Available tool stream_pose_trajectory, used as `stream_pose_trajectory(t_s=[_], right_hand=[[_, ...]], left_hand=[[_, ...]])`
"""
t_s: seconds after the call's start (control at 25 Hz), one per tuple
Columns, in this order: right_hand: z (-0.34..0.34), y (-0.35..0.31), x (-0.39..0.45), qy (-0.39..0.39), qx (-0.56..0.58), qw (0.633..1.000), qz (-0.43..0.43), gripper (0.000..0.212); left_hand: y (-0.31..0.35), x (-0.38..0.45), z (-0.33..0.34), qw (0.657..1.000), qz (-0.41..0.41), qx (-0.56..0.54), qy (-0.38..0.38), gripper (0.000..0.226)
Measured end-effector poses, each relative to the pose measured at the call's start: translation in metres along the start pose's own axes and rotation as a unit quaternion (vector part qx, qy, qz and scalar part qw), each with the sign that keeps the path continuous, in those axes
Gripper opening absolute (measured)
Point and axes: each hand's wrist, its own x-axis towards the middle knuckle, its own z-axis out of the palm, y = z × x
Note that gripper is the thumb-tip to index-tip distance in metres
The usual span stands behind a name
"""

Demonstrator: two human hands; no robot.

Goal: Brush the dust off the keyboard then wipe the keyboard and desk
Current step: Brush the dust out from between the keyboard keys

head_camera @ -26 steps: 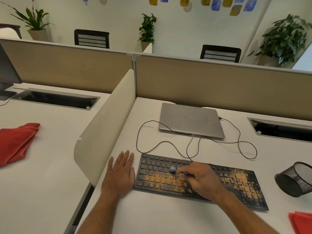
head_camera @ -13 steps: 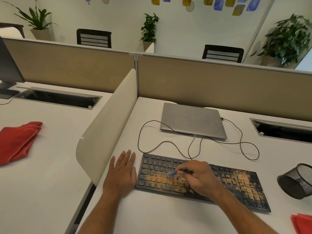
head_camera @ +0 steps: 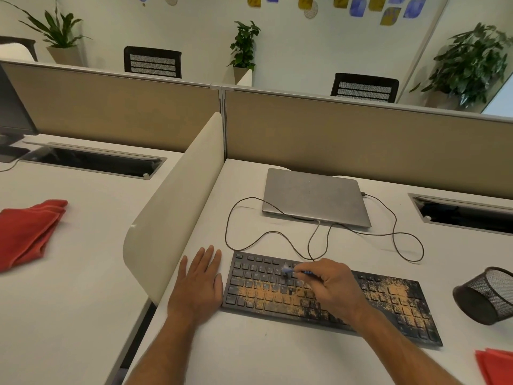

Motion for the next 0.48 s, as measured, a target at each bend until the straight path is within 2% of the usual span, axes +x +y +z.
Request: stream_pose_trajectory(t_s=[0.12,0.28,0.4,0.48], right_hand=[[-0.004,0.004,-0.006,-0.038,-0.012,0.999,-0.018,0.018],[-0.011,0.011,-0.011,0.032,-0.003,0.999,0.022,0.021],[-0.01,0.014,-0.019,-0.024,-0.039,0.999,-0.02,0.019],[-0.011,0.014,-0.021,-0.026,-0.032,0.999,-0.026,0.017]], left_hand=[[0.0,0.0,0.0,1.0,0.0,-0.005,0.0,0.079],[-0.001,0.001,0.002,1.0,0.003,-0.006,0.006,0.078],[-0.001,0.0,0.002,1.0,0.005,-0.009,0.007,0.078],[-0.001,0.001,0.003,1.0,0.005,-0.013,0.01,0.077]])
